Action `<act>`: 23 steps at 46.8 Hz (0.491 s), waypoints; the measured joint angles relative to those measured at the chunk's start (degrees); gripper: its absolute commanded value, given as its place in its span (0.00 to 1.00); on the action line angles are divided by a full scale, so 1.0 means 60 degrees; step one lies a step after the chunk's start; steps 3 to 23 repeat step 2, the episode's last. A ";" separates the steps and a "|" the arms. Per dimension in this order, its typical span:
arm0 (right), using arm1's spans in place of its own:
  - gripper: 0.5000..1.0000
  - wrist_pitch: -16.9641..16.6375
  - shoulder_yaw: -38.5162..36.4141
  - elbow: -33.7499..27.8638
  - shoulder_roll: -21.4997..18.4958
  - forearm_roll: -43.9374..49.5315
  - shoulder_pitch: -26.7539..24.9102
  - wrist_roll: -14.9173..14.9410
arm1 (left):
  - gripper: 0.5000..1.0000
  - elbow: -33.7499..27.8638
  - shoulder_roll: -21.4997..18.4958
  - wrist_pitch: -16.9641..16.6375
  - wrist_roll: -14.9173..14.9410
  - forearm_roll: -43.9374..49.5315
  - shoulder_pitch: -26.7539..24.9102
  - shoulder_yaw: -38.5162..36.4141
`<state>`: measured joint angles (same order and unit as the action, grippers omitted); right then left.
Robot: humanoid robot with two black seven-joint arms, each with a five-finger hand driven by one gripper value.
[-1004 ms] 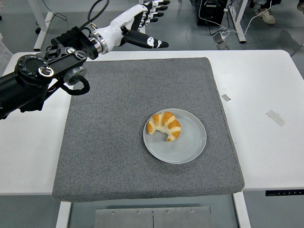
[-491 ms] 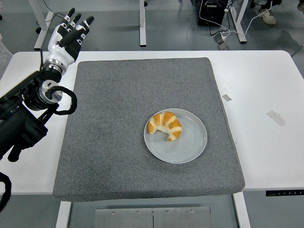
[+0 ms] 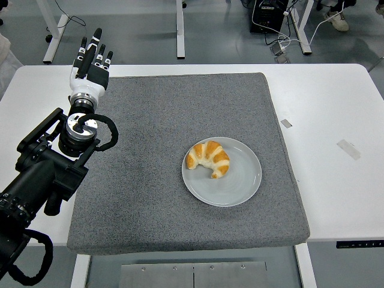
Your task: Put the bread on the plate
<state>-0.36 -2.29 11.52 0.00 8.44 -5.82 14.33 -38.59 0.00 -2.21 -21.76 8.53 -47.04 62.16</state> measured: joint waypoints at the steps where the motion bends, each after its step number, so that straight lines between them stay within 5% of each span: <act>1: 1.00 0.0000 0.0000 0.0000 0.0000 0.0000 -0.0009 -0.0001 | 0.96 -0.0005 0.0001 0.0004 -0.0002 0.0015 -0.0025 0.0000; 23: 1.00 0.0000 0.0000 0.0000 0.0000 0.0000 -0.0013 -0.0001 | 0.96 -0.0006 0.0002 0.0011 -0.0002 0.0024 -0.0045 0.0000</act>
